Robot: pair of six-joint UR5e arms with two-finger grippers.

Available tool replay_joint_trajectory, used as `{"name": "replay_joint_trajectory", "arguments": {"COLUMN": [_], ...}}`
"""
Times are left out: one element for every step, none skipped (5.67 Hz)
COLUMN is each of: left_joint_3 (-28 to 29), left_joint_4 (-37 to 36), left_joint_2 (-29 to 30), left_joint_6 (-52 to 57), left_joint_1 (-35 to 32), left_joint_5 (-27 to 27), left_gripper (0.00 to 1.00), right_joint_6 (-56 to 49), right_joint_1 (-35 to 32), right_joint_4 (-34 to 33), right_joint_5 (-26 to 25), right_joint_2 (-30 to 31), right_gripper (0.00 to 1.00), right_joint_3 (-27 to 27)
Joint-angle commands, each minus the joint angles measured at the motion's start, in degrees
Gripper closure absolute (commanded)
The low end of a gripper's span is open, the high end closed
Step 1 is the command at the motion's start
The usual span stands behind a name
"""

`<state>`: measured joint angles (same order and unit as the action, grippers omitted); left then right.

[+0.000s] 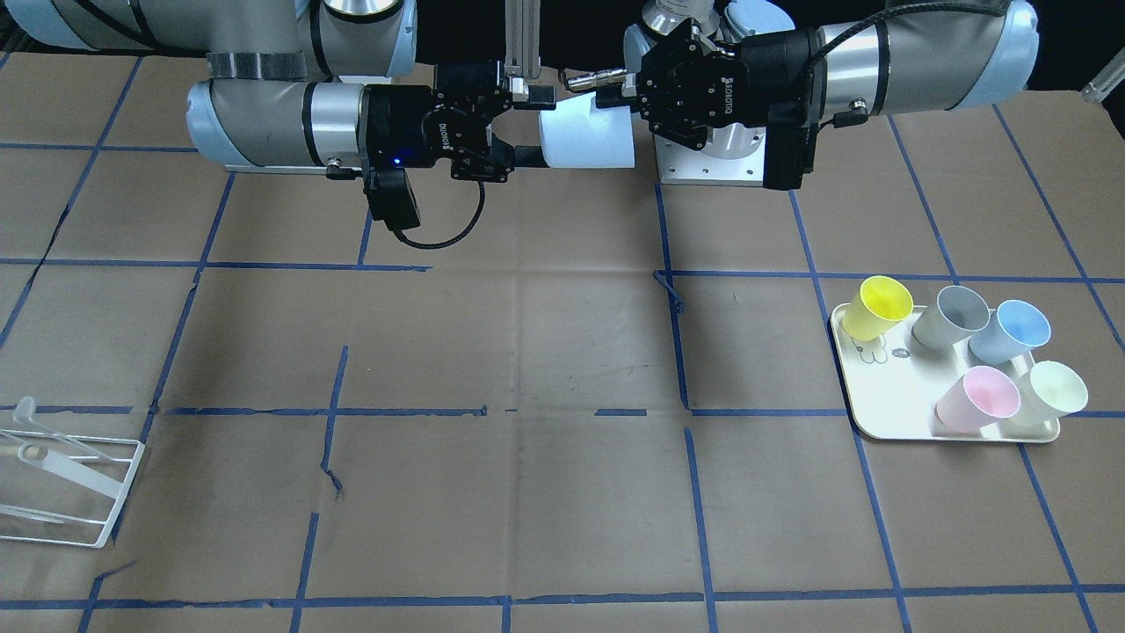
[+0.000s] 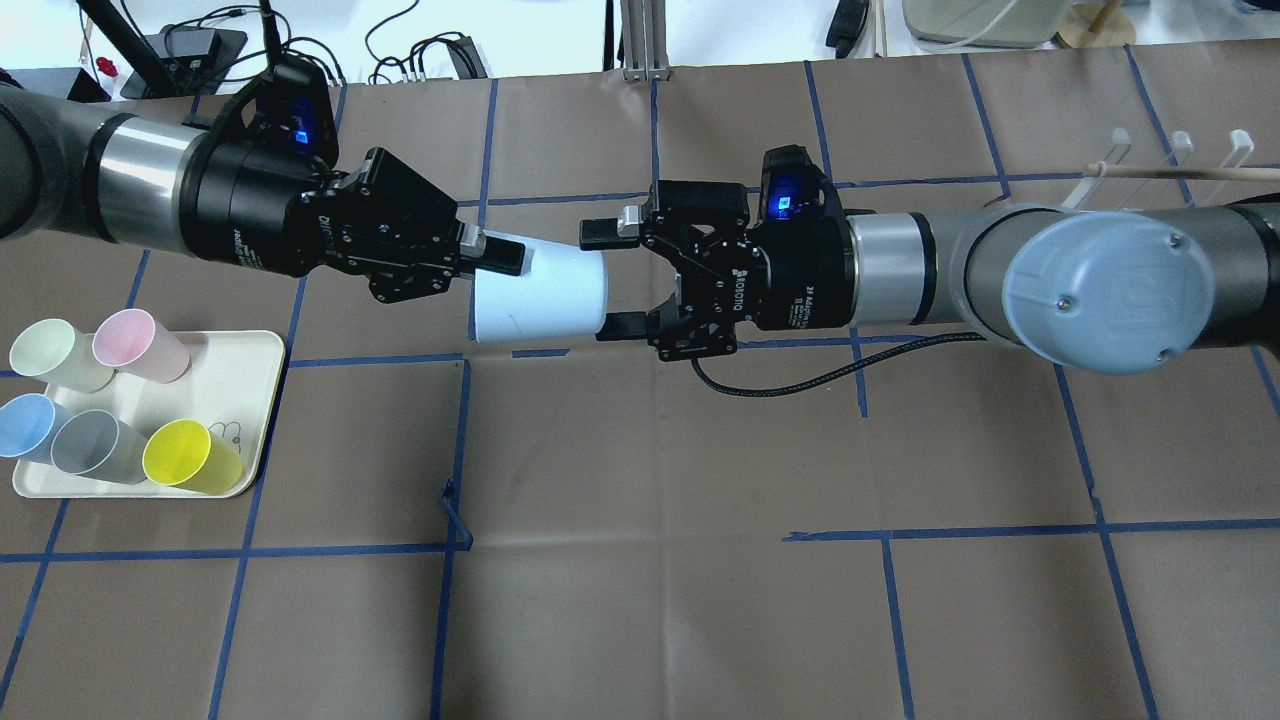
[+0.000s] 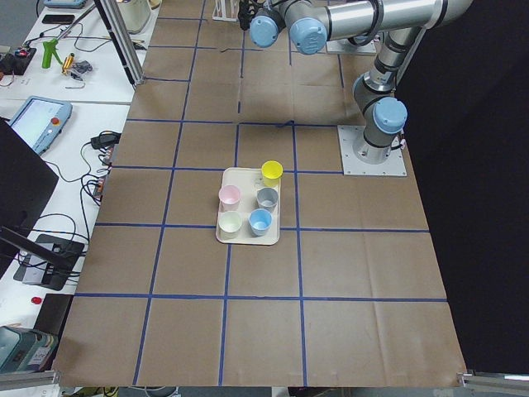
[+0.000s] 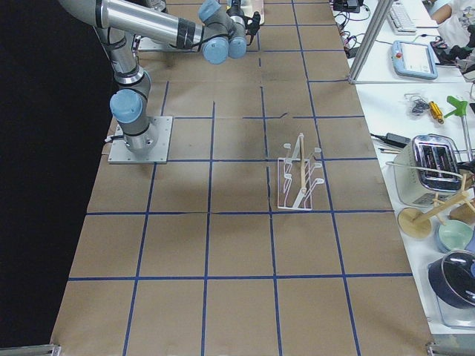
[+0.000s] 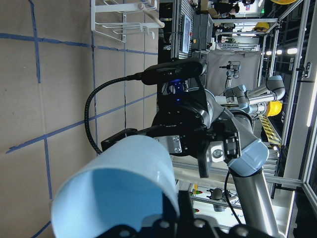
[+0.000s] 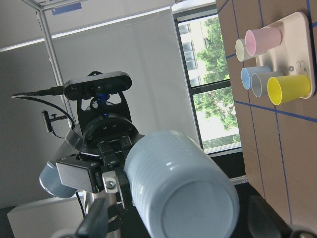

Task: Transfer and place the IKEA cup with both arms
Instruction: 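Open the right gripper and withdraw it while the left gripper pulls the cup away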

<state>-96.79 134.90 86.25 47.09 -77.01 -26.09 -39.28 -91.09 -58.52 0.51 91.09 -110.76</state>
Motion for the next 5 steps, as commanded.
{"name": "replay_joint_trajectory", "arguments": {"left_joint_3": [1.2, 1.3, 0.5, 0.0, -0.8], "left_joint_4": [-4.8, -15.3, -26.7, -33.8, -40.9], "left_joint_2": [0.0, 0.1, 0.8, 1.6, 2.8], "left_joint_6": [-8.1, -19.7, -30.8, -39.3, -45.2], "left_joint_1": [0.9, 0.9, 0.9, 0.9, 0.6], "left_joint_5": [-0.8, -8.5, -20.3, -30.3, -43.8], "left_gripper": [0.99, 0.99, 0.98, 0.98, 0.98], "right_joint_6": [0.0, 0.0, 4.3, 16.8, 28.0], "right_joint_1": [3.5, 7.9, 9.2, 9.0, 8.0], "right_joint_4": [-0.6, -0.6, -3.4, -11.8, -23.1], "right_joint_5": [-1.4, -9.0, -17.7, -27.5, -37.8], "right_joint_2": [0.0, 0.3, 0.4, 0.6, 0.6], "right_gripper": [0.0, 0.0, 0.0, 0.0, 0.0], "right_joint_3": [0.7, 1.3, 4.9, 10.0, 12.9]}}
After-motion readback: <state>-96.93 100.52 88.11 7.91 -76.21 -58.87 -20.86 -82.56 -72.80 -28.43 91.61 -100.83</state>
